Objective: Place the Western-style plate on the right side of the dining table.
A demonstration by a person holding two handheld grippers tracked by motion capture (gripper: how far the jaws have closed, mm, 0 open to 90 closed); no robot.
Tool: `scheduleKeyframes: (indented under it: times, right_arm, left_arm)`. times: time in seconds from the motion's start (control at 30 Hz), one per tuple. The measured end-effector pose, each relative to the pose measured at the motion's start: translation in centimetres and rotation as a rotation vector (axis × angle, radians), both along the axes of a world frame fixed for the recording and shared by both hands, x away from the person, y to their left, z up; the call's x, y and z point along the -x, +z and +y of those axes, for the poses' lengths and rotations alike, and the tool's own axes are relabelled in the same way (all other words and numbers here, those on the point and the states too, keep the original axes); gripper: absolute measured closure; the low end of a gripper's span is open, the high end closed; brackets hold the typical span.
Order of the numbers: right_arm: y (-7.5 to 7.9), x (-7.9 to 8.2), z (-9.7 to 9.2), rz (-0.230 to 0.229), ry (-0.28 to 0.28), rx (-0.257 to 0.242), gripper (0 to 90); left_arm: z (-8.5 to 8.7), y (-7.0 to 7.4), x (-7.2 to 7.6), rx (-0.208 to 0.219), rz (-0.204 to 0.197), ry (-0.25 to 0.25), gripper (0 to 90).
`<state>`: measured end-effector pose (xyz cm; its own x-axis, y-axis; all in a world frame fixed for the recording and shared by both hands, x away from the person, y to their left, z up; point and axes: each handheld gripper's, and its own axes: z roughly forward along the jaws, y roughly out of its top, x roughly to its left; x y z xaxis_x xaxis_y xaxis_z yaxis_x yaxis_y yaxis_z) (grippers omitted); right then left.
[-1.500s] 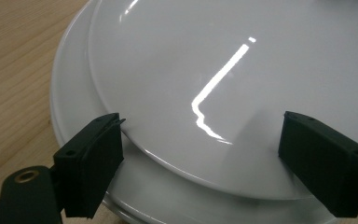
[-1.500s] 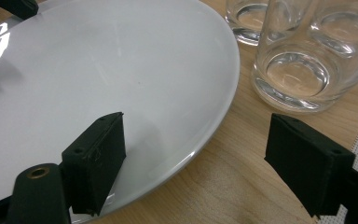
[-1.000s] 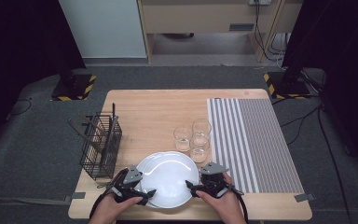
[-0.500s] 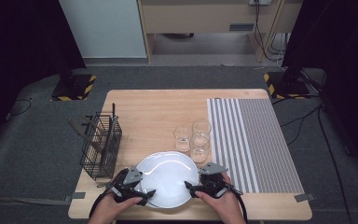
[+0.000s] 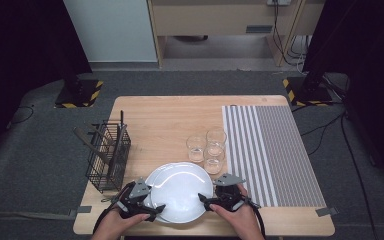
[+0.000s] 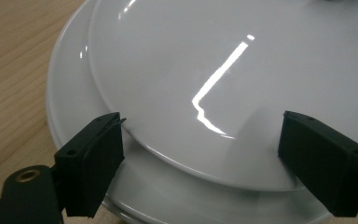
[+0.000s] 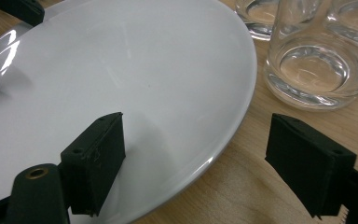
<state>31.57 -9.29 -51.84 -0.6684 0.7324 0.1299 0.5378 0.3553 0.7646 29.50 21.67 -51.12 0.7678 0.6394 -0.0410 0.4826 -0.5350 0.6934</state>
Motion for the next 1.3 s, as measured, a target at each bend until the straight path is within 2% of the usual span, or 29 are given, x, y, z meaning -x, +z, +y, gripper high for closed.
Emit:
scheduleKeyframes:
  times: [0.23, 0.8, 1.17, 1.3]
  right_arm:
    - [-0.1, -0.2, 0.4, 0.019, 0.009, -0.016, 19.9]
    - [-0.2, -0.1, 0.7, 0.013, 0.021, -0.015, 20.5]
    - [-0.2, 0.1, 1.3, 0.036, 0.043, -0.03, 21.6]
    - [-0.1, 0.2, 1.4, 0.03, 0.041, -0.021, 21.7]
  left_arm:
    - [0.0, 0.0, 0.1, -0.001, -0.003, 0.003, 13.3]
    - [0.2, 0.0, 0.1, 0.002, 0.005, -0.004, 14.0]
    - [0.2, 0.0, 0.2, -0.001, -0.003, 0.001, 14.2]
    - [0.2, -0.1, 0.2, -0.004, -0.006, 0.0, 14.3]
